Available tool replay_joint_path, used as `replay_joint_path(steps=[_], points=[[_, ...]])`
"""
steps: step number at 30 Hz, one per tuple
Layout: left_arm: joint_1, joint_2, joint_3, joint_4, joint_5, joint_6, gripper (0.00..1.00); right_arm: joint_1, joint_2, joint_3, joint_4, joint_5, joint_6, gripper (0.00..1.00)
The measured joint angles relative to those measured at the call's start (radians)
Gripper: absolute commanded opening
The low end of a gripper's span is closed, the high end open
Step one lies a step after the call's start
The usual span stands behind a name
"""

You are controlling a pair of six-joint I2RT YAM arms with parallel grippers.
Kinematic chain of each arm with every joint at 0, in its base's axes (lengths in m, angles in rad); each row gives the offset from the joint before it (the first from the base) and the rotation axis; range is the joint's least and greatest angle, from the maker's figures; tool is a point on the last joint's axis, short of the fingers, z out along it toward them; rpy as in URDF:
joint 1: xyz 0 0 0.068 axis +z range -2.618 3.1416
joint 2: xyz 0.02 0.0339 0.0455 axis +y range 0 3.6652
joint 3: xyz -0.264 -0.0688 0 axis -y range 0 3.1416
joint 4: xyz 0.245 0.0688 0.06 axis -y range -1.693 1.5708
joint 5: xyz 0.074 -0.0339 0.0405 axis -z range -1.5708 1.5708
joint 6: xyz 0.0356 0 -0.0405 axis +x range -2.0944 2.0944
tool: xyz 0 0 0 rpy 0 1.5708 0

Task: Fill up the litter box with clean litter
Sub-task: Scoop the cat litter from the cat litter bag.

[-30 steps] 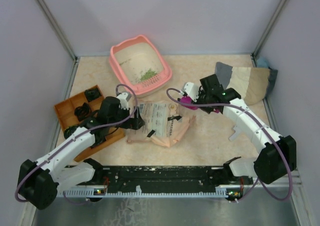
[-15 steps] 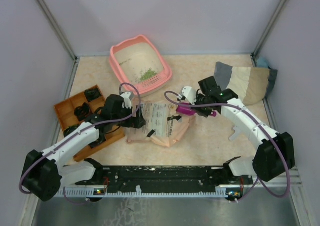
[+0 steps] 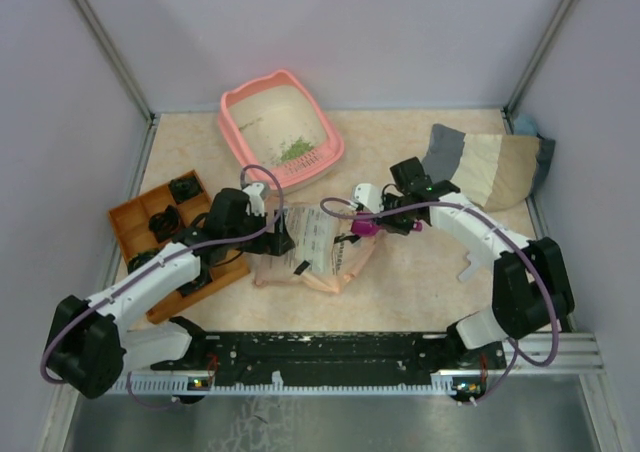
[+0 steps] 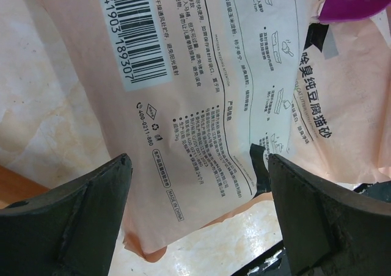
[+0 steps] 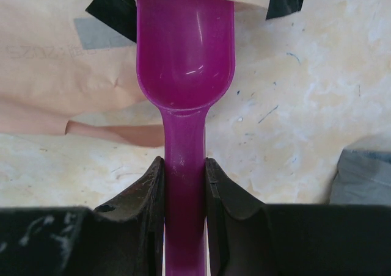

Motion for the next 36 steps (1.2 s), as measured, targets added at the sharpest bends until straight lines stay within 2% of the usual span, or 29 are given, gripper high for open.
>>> replay_joint_path(steps=[11, 26, 31, 36], points=[[0.0, 0.036, 0.0, 0.019, 0.034, -0.012, 0.95, 0.0, 0.082, 0.023, 0.074, -0.054, -0.093, 0.0], [0.0, 0.068, -0.01, 0.065, 0.058, -0.028, 0.93, 0.033, 0.185, 0.049, 0.163, -0.128, -0.073, 0.0], [0.0, 0.071, -0.01, 0.072, 0.058, -0.035, 0.85, 0.032, 0.187, 0.05, 0.167, -0.138, -0.06, 0.0], [0.0, 0.073, -0.01, 0.073, 0.063, -0.047, 0.84, 0.013, 0.187, 0.05, 0.168, -0.182, -0.043, 0.0]])
